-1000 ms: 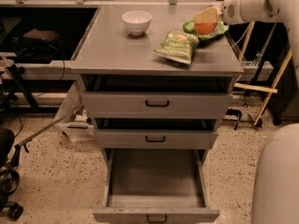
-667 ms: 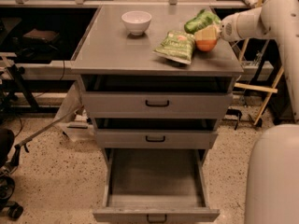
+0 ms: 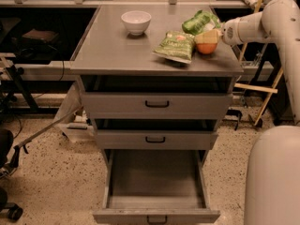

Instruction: Pick orange from bottom drawer and place on counter

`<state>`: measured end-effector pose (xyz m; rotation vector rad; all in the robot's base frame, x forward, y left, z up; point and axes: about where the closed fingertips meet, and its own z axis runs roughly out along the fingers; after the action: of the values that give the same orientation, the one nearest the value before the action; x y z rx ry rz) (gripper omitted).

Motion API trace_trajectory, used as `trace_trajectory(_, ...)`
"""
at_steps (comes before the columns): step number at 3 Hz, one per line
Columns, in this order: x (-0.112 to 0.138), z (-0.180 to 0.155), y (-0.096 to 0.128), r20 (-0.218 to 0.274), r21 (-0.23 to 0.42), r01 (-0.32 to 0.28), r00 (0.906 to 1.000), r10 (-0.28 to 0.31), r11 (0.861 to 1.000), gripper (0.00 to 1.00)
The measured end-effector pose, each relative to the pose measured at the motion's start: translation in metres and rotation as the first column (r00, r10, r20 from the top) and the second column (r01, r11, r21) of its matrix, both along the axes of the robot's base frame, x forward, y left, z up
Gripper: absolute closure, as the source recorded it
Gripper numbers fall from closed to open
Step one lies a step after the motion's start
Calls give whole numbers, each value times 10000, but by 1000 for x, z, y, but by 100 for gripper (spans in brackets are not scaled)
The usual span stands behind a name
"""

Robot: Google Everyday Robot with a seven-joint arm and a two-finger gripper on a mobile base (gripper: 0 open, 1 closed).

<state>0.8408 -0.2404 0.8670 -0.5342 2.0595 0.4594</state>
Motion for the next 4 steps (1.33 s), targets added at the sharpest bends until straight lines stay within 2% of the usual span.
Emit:
trace_trajectory(3,0,0,0,-2,0,-2,10000,2,10000,13)
trace_trajectory(4,0,0,0,-2,0,-2,10000,2,10000,0)
